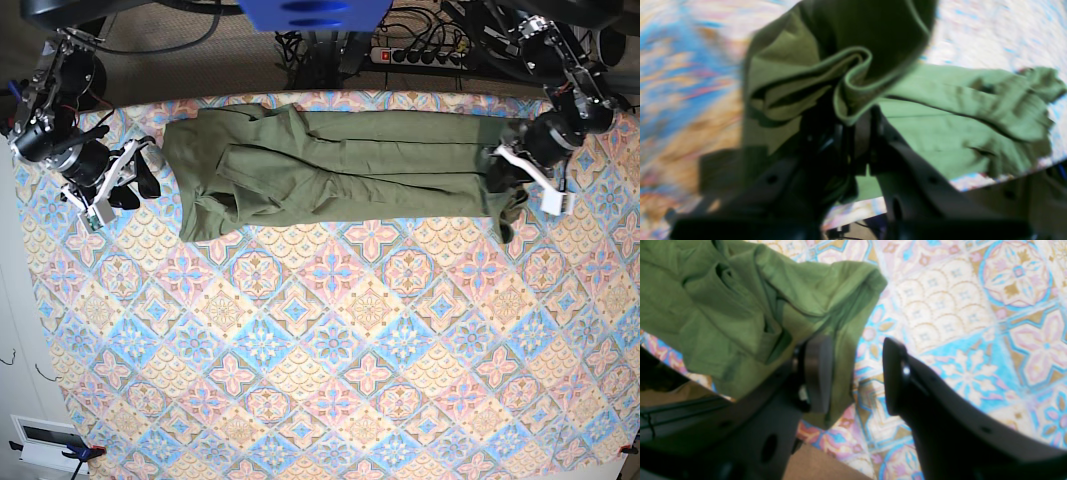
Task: Layout the t-shirt on the table in an organized manner, then fold the t-shirt properly
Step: 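Lay the folded end down and release it with the left gripper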
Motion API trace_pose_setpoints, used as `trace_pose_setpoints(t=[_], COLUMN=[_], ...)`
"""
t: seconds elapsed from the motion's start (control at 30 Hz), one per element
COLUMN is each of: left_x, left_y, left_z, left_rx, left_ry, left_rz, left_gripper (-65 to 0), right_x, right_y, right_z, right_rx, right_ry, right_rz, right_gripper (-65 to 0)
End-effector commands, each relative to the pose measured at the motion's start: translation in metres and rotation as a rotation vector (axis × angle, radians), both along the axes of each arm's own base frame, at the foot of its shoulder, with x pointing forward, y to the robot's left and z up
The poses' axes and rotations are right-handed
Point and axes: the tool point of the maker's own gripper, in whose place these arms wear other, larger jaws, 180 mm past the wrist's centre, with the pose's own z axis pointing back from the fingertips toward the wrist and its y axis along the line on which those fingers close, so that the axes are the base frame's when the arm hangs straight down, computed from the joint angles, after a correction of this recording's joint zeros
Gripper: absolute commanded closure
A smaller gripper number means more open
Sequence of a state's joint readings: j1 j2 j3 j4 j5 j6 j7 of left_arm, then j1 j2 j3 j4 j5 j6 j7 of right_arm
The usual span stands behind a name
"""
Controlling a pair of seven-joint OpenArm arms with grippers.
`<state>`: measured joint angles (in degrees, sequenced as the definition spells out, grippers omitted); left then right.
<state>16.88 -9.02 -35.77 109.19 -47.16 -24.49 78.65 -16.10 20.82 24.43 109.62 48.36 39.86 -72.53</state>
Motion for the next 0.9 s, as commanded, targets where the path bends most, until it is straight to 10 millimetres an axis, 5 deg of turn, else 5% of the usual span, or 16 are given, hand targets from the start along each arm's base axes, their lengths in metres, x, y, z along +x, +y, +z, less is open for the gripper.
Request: trace_pose_setpoints(t=[0.0,0.53,0.87], left_x=[0.004,0.014,0.013], left_y=[-0.004,-0.077,-0.073], left_z=[0.007,-0.011,-0.010], left_rx=[-0.003,-0.128,-0.119], left_ry=[-0.032,-0.037,-0.040], left_rz=[-0.019,-0.128,-0.133], left_gripper=[0.0,0.0,-27.2], right_x=[0.006,0.006,0.007], right_y=[-0.007,-0.009,-0.009], right_z=[0.014,0.015,0.015], right_rx=[-0.011,-0.012,-0.012], right_ry=[-0.050,-0.050,-0.053], right_rz=[-0.005,-0.010,-0.010], right_gripper=[-24.3,-24.3,-24.3])
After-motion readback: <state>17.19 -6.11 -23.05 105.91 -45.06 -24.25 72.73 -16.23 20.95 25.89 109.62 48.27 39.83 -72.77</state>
